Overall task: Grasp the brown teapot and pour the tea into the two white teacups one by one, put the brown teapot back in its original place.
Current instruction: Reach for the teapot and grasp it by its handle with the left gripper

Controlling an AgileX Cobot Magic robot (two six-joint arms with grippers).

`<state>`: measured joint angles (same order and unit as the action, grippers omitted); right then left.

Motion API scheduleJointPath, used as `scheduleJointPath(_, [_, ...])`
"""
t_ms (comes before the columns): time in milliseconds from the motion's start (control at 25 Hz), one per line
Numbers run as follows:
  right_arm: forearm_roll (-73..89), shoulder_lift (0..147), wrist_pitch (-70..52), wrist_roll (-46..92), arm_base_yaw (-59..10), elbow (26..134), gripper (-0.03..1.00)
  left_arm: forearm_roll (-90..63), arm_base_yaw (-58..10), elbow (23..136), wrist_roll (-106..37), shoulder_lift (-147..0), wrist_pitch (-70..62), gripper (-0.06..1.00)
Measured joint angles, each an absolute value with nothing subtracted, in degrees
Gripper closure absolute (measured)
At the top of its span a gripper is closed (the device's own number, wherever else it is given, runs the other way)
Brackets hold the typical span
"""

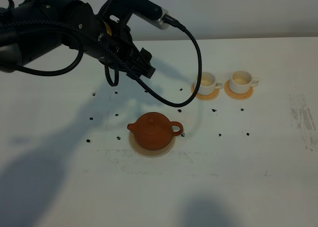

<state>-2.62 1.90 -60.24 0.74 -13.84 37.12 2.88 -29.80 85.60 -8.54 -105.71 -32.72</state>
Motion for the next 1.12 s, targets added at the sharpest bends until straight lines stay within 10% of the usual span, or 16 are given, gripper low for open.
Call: scheduleJointPath(1120, [1.1,-0.4,-61.4,5.1,-6.9,28.0,0.44,3.7,-31.5,91.7,-9.2,-105.7,-43.0,0.27])
